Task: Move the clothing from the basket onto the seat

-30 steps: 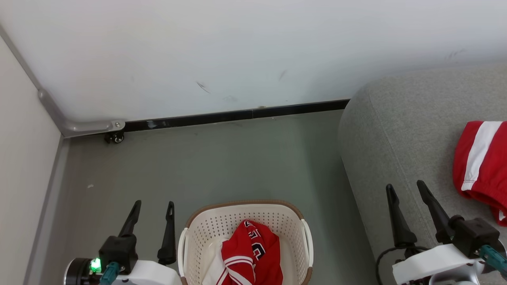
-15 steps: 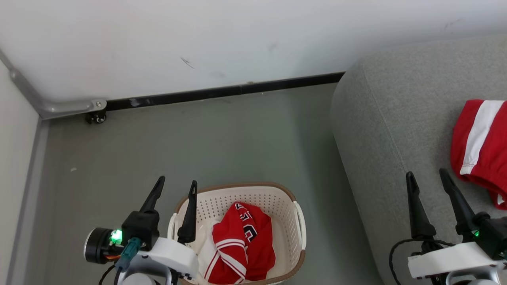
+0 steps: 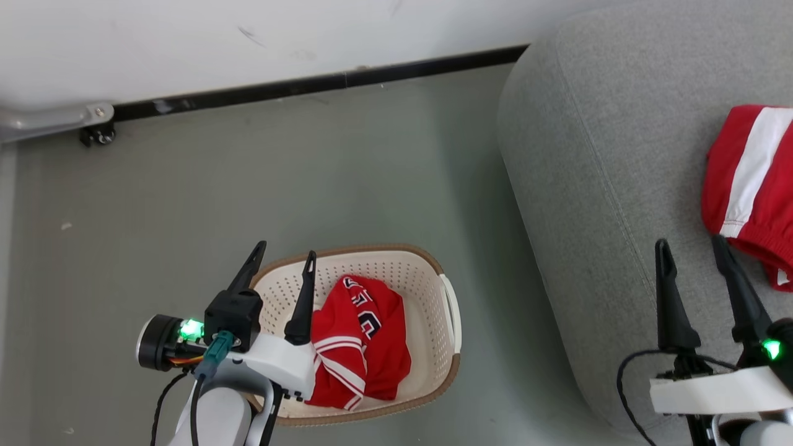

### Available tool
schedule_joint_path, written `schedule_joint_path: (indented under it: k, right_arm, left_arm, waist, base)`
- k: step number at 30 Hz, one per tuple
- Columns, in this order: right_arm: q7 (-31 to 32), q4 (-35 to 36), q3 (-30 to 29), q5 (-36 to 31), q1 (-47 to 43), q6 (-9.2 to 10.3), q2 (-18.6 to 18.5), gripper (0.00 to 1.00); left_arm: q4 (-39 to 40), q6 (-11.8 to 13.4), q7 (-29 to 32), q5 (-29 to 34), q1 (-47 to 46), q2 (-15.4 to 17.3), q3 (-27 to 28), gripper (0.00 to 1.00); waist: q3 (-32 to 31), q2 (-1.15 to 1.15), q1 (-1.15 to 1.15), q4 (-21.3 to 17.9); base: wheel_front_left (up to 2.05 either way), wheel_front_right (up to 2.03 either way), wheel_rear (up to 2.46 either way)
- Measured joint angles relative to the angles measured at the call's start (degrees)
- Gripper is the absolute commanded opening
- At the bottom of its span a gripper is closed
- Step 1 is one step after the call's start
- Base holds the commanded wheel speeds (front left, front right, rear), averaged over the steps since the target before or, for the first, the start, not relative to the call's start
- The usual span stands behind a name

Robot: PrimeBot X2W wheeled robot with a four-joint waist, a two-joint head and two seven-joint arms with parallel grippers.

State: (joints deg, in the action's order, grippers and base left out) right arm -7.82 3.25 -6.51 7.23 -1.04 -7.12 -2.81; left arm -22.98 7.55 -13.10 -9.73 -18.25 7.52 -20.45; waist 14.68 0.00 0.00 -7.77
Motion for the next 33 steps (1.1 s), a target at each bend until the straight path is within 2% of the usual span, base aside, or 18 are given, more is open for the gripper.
schedule_joint_path:
  k: [33]
  right_arm:
    - [-3.8, 2.5, 3.1, 1.5, 9.1, 0.00, 0.2, 1.00]
  left_arm:
    - [-15.3, -1.1, 2.1, 4.1, -10.4, 3.2, -1.6, 1.00]
  waist:
    - [18.3, 0.00, 0.00, -7.9]
  base:
    - [0.00, 0.00, 0.00]
